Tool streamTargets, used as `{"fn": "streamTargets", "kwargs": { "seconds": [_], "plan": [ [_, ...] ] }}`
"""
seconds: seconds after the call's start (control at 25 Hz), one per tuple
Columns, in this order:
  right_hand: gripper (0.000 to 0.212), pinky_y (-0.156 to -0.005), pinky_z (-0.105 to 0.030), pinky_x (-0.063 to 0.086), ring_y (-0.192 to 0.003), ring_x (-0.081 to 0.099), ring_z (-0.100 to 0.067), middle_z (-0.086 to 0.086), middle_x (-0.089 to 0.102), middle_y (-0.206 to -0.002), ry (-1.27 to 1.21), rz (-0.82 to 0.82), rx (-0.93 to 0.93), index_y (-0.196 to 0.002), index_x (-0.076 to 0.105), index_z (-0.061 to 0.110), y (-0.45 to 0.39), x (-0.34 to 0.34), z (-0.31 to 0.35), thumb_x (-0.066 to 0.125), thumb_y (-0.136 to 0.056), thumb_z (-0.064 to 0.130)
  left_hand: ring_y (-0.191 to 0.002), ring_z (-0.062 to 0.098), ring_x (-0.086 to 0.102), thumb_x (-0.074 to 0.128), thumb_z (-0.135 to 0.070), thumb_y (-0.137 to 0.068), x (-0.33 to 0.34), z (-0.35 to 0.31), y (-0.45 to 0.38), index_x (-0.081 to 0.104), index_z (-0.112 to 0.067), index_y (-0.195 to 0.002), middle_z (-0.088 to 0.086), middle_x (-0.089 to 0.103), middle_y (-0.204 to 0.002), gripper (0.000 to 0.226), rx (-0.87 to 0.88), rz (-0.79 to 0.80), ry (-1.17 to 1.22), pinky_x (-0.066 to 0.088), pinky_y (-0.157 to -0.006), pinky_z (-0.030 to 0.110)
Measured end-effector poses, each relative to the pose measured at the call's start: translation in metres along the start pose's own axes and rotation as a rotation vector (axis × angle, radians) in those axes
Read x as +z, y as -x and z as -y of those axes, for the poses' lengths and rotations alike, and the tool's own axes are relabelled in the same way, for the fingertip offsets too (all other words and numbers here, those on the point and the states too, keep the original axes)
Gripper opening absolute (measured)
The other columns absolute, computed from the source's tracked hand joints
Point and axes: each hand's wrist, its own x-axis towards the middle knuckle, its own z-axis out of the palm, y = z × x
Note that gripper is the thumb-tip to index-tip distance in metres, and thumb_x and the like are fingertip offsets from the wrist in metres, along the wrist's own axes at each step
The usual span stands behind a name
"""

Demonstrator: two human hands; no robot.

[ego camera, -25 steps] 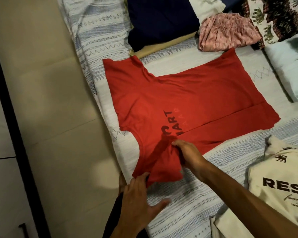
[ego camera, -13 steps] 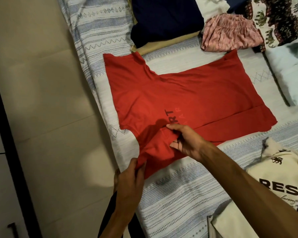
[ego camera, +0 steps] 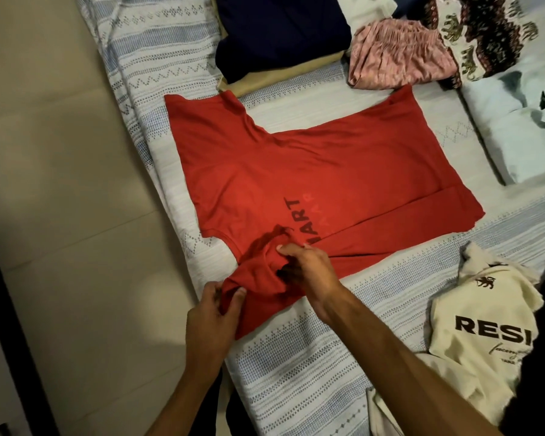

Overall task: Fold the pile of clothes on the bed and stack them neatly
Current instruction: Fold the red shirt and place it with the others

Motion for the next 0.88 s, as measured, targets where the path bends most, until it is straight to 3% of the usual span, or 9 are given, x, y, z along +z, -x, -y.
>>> {"fn": "streamTargets", "kwargs": {
  "seconds": [0.04, 0.12, 0.24, 0.36, 0.52, 0.64, 0.76, 0.8, 0.88],
  "plan": [
    [0.015, -0.085, -0.045, 0.058, -0.078, 0.067, -0.026, -0.012, 0.070, -0.086, -0.097, 0.021, 0.015, -0.100, 0.068, 0.011, 0.005, 0.002, -0.004, 0.074, -0.088, 0.017, -0.080, 0.009, 0.063, 0.075, -0.064, -0.082, 0.000, -0.006, -0.001, 0.054, -0.034, -0.120, -0.012, 0.065, -0.100, 0.053, 0.062, -0.025, -0.161, 0.059, -0.070, 0.040],
    [0.019, -0.077, -0.045, 0.063, -0.075, 0.068, -0.027, -0.017, 0.067, -0.089, -0.239, 0.032, 0.082, -0.109, 0.065, 0.005, 0.013, 0.003, -0.014, 0.069, -0.092, 0.013, -0.091, 0.015, 0.059, 0.083, -0.047, -0.080, 0.000, -0.013, -0.006, 0.051, -0.028, -0.134, -0.007, 0.054, -0.117, 0.066, 0.263, -0.086, -0.388, 0.057, -0.068, 0.039],
    [0.023, -0.066, -0.038, 0.064, -0.075, 0.076, -0.033, -0.027, 0.071, -0.101, -0.392, 0.038, 0.145, -0.120, 0.058, -0.003, 0.019, -0.002, -0.025, 0.062, -0.099, 0.006, -0.096, 0.027, 0.060, 0.068, -0.023, -0.087, -0.001, -0.020, -0.024, 0.065, -0.020, -0.124, 0.005, 0.055, -0.119, 0.037, 0.629, -0.165, -0.545, 0.056, -0.072, 0.043],
    [0.018, -0.067, -0.036, 0.064, -0.086, 0.078, -0.035, -0.027, 0.074, -0.104, -0.323, 0.020, 0.086, -0.115, 0.060, 0.003, 0.023, -0.022, -0.028, 0.066, -0.100, 0.010, -0.099, 0.027, 0.060, 0.056, -0.023, -0.093, -0.013, -0.014, -0.034, 0.070, -0.019, -0.120, 0.005, 0.064, -0.119, 0.031, 0.768, -0.168, -0.518, 0.052, -0.076, 0.042],
    [0.017, -0.073, -0.036, 0.063, -0.081, 0.074, -0.028, -0.025, 0.075, -0.098, -0.082, -0.083, 0.036, -0.103, 0.069, 0.006, 0.019, -0.054, -0.037, 0.076, -0.092, 0.017, -0.091, 0.024, 0.060, 0.061, -0.022, -0.093, -0.034, 0.012, -0.034, 0.077, -0.022, -0.119, 0.002, 0.069, -0.120, 0.030, 0.926, -0.157, -0.636, 0.038, -0.072, 0.036],
    [0.021, -0.077, -0.040, 0.063, -0.083, 0.074, -0.034, -0.030, 0.075, -0.099, 0.015, -0.095, 0.079, -0.106, 0.068, 0.002, 0.012, -0.061, -0.042, 0.072, -0.096, 0.019, -0.088, 0.027, 0.062, 0.061, -0.024, -0.092, -0.032, 0.022, -0.030, 0.076, -0.022, -0.115, 0.004, 0.068, -0.117, 0.028, 0.911, -0.122, -0.683, 0.039, -0.071, 0.036],
    [0.025, -0.071, -0.041, 0.062, -0.078, 0.072, -0.036, -0.028, 0.076, -0.092, 0.093, -0.091, 0.070, -0.109, 0.067, 0.003, 0.011, -0.059, -0.039, 0.068, -0.098, 0.026, -0.102, 0.026, 0.059, 0.076, -0.017, -0.082, -0.022, 0.017, -0.025, 0.066, -0.023, -0.127, 0.003, 0.061, -0.127, 0.046, 0.680, -0.075, -0.579, 0.051, -0.076, 0.042],
    [0.028, -0.065, -0.039, 0.062, -0.074, 0.072, -0.035, -0.025, 0.076, -0.088, 0.174, -0.092, 0.024, -0.107, 0.068, 0.005, 0.010, -0.058, -0.037, 0.070, -0.097, 0.032, -0.107, 0.026, 0.058, 0.078, -0.017, -0.080, -0.020, 0.014, -0.026, 0.063, -0.022, -0.131, 0.003, 0.059, -0.129, 0.053, 0.617, -0.059, -0.532, 0.052, -0.081, 0.042],
    [0.035, -0.060, -0.035, 0.058, -0.070, 0.072, -0.028, -0.016, 0.075, -0.083, 0.347, -0.120, -0.134, -0.095, 0.071, 0.009, 0.007, -0.054, -0.032, 0.074, -0.093, 0.044, -0.105, 0.024, 0.057, 0.071, -0.021, -0.086, -0.018, 0.009, -0.030, 0.065, -0.023, -0.125, 0.000, 0.060, -0.123, 0.040, 0.602, -0.045, -0.495, 0.050, -0.083, 0.039]
  ]
}}
